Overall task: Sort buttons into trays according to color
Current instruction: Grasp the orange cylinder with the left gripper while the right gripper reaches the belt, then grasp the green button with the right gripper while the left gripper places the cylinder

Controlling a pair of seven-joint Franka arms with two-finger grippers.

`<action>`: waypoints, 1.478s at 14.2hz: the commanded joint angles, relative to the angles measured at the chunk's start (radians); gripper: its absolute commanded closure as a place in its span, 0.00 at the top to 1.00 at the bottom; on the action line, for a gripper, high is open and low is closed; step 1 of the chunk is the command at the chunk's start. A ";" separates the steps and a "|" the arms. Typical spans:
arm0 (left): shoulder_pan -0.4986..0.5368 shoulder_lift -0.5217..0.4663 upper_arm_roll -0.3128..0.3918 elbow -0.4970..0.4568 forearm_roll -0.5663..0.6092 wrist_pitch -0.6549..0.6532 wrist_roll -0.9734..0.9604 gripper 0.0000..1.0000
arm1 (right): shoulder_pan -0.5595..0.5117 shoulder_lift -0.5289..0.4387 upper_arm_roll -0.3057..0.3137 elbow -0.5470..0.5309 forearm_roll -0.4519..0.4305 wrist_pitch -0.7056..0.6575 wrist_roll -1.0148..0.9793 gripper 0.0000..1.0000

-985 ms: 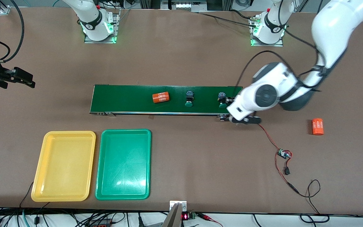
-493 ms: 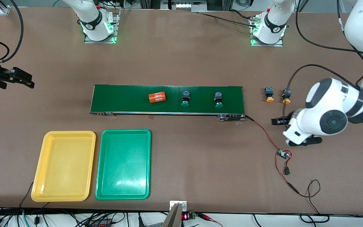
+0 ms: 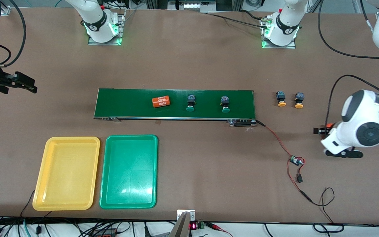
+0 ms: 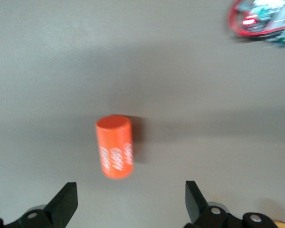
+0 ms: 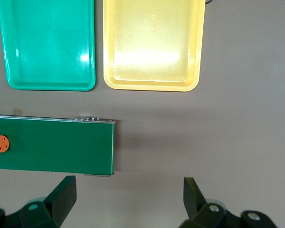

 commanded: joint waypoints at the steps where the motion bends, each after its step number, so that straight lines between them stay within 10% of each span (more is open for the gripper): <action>1: 0.096 0.008 0.001 -0.092 0.020 0.147 0.083 1.00 | -0.009 0.033 0.004 0.021 0.000 0.009 -0.007 1.00; 7: 0.133 0.086 0.034 -0.113 0.018 0.251 0.165 0.85 | -0.039 0.093 0.002 0.020 0.161 0.019 -0.028 1.00; 12: 0.130 0.074 0.000 -0.107 -0.002 0.161 0.168 0.17 | 0.076 0.108 0.012 0.023 0.157 0.050 -0.028 1.00; 16: 0.198 0.065 -0.285 -0.092 -0.020 -0.086 0.290 0.11 | 0.092 0.120 0.013 0.021 0.152 0.092 -0.028 1.00; 21: 0.134 0.074 -0.431 -0.098 -0.034 -0.160 0.555 0.10 | 0.277 0.169 0.013 0.017 0.169 0.085 0.186 1.00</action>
